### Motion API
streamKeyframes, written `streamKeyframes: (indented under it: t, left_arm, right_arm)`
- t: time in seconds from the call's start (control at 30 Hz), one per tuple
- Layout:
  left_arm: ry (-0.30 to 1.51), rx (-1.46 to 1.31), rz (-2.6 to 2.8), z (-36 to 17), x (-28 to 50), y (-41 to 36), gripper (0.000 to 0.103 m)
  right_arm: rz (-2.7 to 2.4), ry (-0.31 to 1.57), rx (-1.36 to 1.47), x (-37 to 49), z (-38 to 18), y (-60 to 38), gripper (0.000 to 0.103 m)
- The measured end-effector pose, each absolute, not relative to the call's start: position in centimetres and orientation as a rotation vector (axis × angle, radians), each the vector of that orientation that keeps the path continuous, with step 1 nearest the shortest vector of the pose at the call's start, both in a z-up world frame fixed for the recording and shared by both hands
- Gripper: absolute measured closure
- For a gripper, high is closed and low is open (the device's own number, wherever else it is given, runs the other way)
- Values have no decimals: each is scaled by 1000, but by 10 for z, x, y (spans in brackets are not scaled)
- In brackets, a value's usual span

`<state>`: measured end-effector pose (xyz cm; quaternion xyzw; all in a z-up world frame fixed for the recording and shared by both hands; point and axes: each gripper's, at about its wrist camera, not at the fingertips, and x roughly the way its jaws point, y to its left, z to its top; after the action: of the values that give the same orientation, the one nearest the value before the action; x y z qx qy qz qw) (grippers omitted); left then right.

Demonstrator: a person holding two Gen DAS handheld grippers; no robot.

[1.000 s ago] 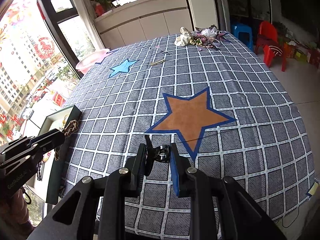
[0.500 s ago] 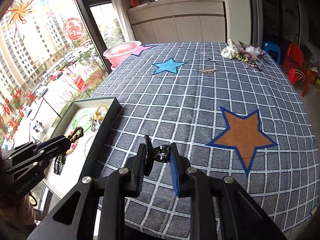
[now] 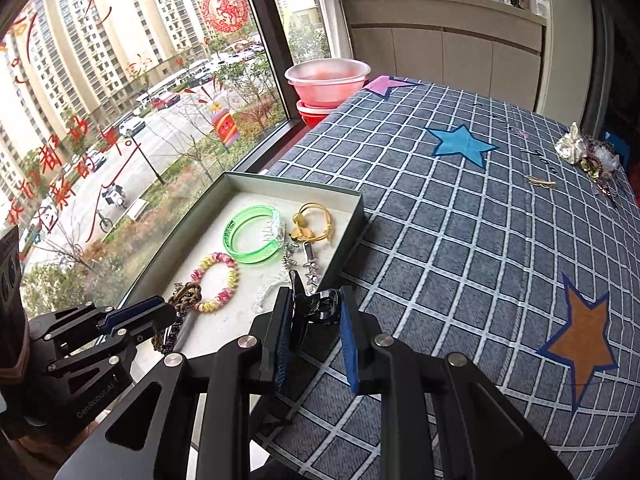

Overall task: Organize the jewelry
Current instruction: 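Carry the braided bracelet with the left tool while the right tool carries the claw clip to the box, then open the right tool to drop the claw clip while the left tool releases the braided bracelet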

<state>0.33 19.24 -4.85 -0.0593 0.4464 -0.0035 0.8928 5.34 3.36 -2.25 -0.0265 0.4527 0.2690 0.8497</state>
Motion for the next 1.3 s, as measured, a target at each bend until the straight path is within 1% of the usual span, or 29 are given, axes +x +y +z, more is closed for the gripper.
streamKeyframes:
  t: [0.5,1.3]
  left_arm:
    - [1001,-120,-4,-81,5,193,83]
    - [1044,-107,11,-97,4,193,83]
  right_arm:
    - [658,1065,-87,80,-56,85,79]
    - [692,1107,-189,102,-93,127,78]
